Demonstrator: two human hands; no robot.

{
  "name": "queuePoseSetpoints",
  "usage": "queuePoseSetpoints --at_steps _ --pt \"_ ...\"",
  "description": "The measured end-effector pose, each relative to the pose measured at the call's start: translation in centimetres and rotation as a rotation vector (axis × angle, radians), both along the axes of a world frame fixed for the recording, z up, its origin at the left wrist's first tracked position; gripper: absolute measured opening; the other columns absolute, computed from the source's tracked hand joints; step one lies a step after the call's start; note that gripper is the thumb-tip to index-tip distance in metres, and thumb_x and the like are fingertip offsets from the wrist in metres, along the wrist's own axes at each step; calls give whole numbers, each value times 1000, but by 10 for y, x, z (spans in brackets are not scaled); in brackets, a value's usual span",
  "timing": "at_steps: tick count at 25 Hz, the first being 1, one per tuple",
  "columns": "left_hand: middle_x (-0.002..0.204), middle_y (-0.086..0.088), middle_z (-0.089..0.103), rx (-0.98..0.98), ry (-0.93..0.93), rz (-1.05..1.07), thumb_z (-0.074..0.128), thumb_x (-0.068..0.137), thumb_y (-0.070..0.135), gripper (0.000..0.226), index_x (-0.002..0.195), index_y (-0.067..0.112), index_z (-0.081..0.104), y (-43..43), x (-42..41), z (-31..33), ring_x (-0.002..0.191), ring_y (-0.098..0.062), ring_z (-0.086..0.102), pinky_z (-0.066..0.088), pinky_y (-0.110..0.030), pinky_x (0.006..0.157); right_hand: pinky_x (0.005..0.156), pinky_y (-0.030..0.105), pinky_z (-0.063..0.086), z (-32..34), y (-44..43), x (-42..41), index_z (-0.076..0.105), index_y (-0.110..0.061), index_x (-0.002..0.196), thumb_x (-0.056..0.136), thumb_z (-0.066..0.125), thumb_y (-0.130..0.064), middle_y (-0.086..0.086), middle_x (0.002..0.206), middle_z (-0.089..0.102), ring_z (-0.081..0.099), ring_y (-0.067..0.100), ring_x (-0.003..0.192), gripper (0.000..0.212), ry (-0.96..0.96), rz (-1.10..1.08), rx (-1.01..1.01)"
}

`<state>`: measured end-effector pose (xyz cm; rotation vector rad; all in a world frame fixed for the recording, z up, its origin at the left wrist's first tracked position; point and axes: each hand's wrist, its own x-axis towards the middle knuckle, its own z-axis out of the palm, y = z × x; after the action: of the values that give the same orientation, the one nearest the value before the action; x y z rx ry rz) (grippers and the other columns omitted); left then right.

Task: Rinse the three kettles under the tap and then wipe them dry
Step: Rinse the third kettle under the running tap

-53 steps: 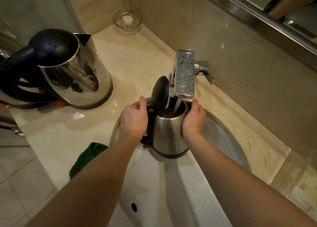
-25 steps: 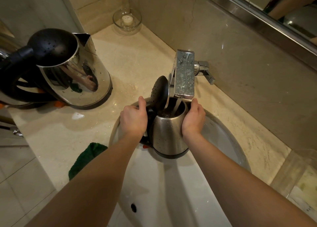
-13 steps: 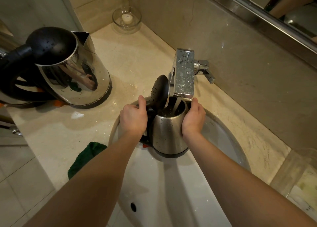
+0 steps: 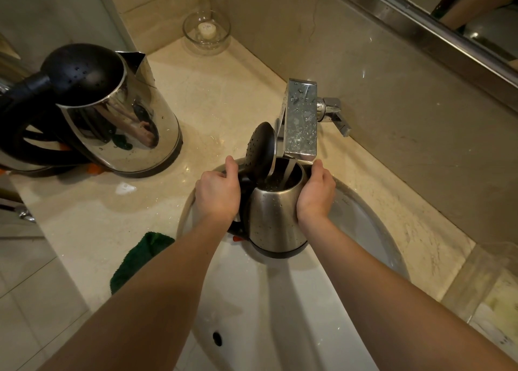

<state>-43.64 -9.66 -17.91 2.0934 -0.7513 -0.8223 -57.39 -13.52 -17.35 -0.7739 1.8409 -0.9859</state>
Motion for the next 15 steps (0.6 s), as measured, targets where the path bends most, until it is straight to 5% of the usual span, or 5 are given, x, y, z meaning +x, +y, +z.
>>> queuePoseSetpoints --at_steps 15 --pt "54 -4 51 14 5 6 35 98 55 58 57 16 51 -1 0 -1 49 -17 46 47 -33 56 78 34 37 2 -1 0 53 -25 73 102 38 -40 -6 78 56 52 9 75 36 12 7 -2"
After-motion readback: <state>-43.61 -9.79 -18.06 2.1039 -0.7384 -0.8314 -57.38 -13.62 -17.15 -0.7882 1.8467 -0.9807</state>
